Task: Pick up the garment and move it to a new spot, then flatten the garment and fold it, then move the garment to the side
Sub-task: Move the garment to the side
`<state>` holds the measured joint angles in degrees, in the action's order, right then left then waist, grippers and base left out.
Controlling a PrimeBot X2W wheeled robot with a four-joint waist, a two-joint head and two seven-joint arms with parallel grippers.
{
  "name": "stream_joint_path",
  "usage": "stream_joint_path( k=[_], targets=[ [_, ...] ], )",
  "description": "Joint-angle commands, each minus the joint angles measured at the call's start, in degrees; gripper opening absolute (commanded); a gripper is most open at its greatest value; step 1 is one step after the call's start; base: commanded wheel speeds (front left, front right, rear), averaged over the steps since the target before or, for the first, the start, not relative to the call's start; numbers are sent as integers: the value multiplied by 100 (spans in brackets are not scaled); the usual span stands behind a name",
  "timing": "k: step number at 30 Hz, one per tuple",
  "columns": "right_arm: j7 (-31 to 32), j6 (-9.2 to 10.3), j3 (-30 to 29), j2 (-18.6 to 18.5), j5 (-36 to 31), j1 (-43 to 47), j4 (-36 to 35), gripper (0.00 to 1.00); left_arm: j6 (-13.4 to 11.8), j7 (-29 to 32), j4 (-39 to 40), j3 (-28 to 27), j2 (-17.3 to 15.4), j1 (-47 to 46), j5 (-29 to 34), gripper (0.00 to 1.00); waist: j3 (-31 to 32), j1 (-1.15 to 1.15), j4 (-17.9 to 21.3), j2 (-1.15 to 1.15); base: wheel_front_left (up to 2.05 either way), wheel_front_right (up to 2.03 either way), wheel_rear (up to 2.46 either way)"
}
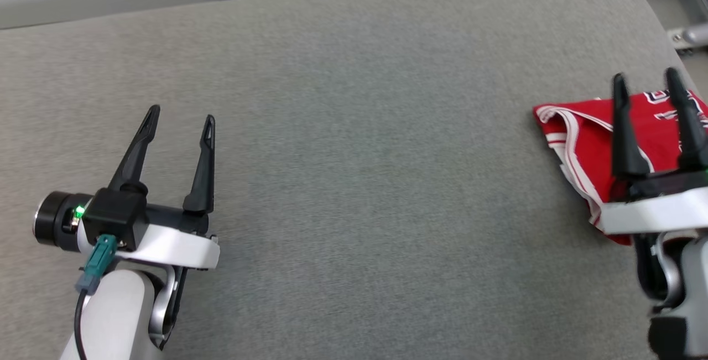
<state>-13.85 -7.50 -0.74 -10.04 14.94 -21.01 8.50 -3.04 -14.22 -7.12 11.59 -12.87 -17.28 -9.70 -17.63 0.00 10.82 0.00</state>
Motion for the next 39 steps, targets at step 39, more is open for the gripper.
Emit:
stream_joint_path(
  k=[39],
  targets=[
    [838, 0, -192, 702, -638, 2399, -932, 100, -415, 54, 58, -130, -69, 1673, -348, 100, 1775, 0, -835, 0, 0, 0, 0]
  ],
)
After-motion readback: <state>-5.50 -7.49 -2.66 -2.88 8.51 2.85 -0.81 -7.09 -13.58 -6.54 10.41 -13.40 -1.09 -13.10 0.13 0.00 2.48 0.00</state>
